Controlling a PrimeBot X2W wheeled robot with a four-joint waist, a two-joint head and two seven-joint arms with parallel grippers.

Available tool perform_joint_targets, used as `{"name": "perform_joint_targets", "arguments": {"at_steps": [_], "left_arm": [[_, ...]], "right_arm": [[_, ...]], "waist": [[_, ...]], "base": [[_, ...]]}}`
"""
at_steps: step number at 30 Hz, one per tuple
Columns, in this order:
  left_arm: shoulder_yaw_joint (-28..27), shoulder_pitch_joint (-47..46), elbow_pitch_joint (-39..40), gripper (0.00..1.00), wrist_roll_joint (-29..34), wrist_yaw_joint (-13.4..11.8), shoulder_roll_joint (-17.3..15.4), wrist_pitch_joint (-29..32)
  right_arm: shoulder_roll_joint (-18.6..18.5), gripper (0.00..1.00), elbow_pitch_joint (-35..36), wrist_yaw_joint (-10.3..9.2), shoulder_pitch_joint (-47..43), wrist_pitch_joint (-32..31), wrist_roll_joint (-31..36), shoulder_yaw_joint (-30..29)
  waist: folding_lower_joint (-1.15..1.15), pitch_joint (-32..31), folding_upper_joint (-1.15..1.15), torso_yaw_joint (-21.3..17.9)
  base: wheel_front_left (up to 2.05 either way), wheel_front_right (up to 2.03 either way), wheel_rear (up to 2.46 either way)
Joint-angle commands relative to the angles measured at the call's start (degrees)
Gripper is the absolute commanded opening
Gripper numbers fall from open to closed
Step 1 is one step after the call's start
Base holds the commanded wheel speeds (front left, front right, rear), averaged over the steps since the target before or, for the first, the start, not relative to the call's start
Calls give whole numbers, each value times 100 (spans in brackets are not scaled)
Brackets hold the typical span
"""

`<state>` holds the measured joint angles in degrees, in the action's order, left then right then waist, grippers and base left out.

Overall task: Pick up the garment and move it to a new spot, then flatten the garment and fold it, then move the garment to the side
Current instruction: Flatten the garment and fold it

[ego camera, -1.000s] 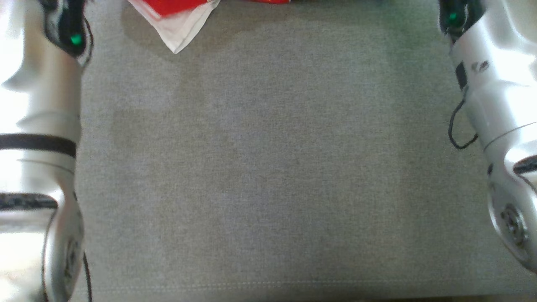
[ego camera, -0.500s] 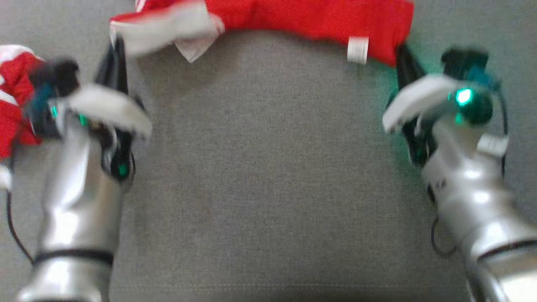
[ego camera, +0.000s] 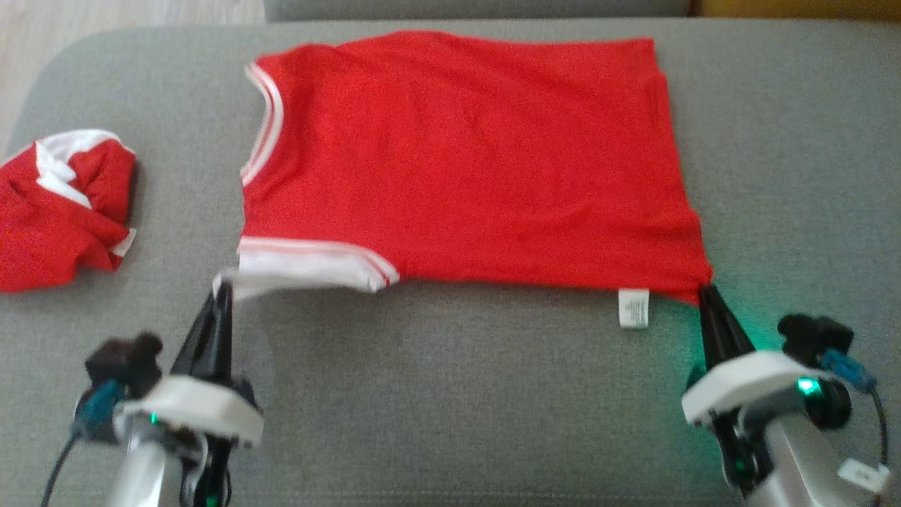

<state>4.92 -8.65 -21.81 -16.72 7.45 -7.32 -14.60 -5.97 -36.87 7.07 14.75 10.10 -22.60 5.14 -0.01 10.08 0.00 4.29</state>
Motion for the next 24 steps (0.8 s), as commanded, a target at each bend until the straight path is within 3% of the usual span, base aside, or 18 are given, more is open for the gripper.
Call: {"name": "perform_joint_targets", "arguments": {"at_steps": [1, 8, 16, 24], "left_arm": [[-214, 67, 348, 0, 54, -62, -196, 51], [-240, 1339, 1666, 0, -57, -352, -243, 857], [-359, 2180, 2632, 0, -225, -626, -232, 1435], [-260, 2456, 3105, 0, -282, -735, -234, 1897]], "right_arm": [[16, 0, 509, 42, -212, -185, 103, -1], [252, 0, 2954, 42, -2084, -1608, 392, -715], [306, 0, 4033, 42, -2967, -2296, 337, -929], [308, 0, 4250, 42, -3089, -2524, 224, -1046]], "waist": [[1, -167, 0, -45], [1, -522, 0, -91], [1, -690, 0, -113], [1, -717, 0, -121]], "base": [[0, 0, 0], [0, 0, 0], [0, 0, 0], [0, 0, 0]]}}
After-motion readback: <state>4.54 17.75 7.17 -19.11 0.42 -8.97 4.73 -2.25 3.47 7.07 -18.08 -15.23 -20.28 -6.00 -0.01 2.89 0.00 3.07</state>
